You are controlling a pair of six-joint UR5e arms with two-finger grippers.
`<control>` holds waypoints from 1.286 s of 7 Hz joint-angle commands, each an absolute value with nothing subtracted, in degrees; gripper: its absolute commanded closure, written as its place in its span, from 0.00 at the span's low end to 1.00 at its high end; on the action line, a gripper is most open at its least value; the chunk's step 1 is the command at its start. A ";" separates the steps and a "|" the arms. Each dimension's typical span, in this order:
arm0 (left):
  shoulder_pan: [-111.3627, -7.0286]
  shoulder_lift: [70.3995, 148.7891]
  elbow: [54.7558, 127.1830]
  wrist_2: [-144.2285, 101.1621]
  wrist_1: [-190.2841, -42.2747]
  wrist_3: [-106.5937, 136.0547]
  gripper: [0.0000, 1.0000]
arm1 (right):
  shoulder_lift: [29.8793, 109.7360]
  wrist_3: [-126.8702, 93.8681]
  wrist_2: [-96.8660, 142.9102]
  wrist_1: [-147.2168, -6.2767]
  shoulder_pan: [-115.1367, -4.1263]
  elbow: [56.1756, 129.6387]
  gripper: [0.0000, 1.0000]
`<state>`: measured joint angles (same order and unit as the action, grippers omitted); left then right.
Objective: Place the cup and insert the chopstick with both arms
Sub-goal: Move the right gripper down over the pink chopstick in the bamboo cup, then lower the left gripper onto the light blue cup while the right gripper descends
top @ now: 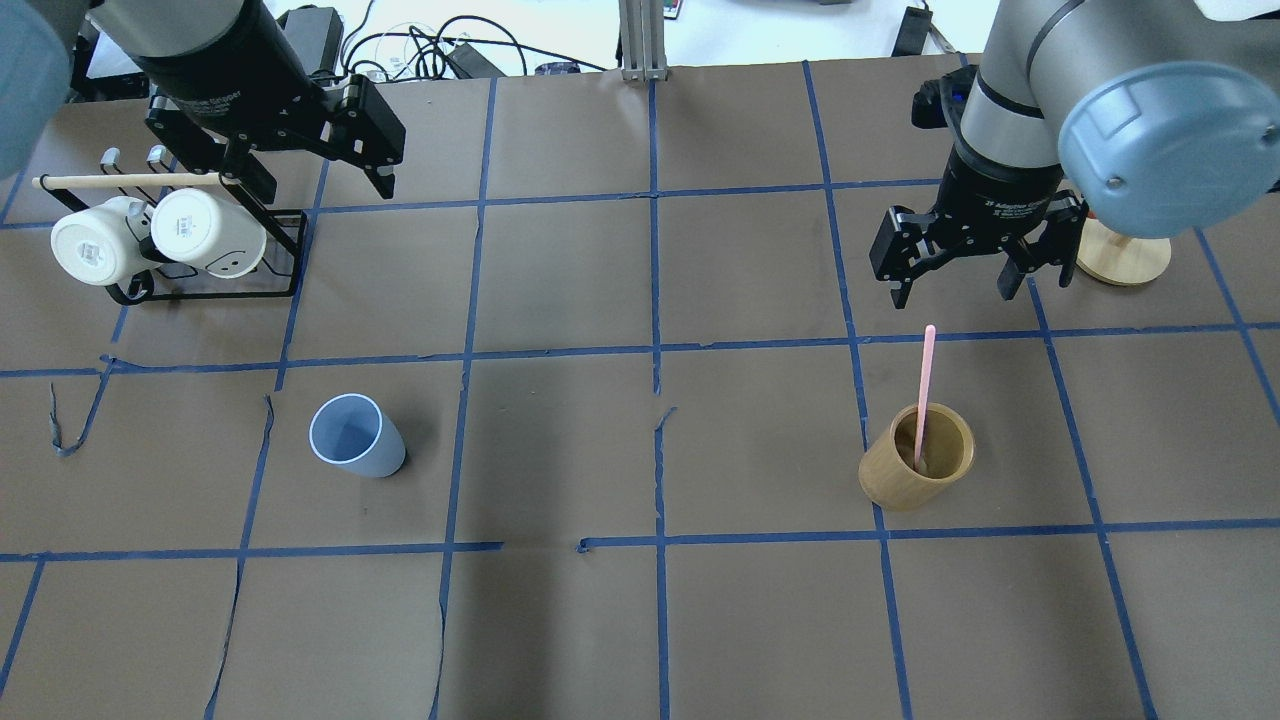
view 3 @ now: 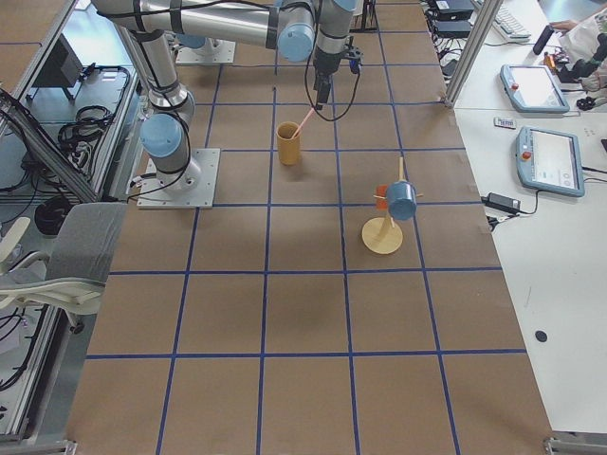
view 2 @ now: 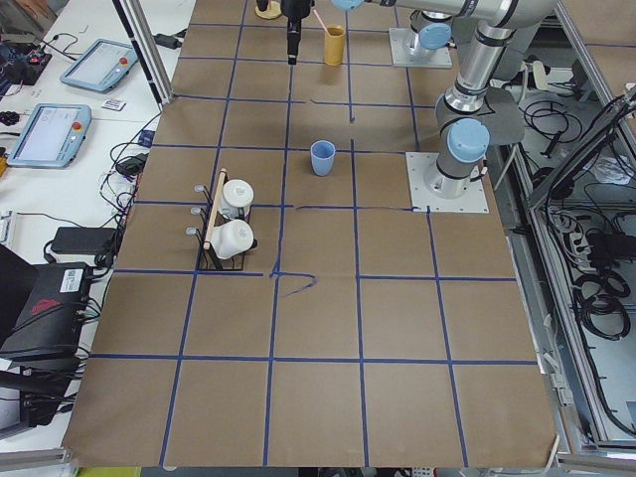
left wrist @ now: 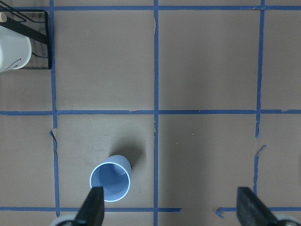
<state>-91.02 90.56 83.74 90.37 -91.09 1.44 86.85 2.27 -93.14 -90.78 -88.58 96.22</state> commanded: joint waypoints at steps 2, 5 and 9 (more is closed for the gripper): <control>-91.05 90.96 84.11 90.35 -91.06 1.41 0.00 | 86.57 2.11 -94.75 -91.05 -88.51 97.73 0.00; -90.70 90.62 86.03 90.26 -91.66 1.32 0.00 | 86.48 2.20 -94.83 -92.53 -88.51 100.00 0.00; -85.72 88.69 109.01 95.93 -78.02 -3.24 0.06 | 86.75 2.20 -94.75 -94.04 -88.51 102.47 0.00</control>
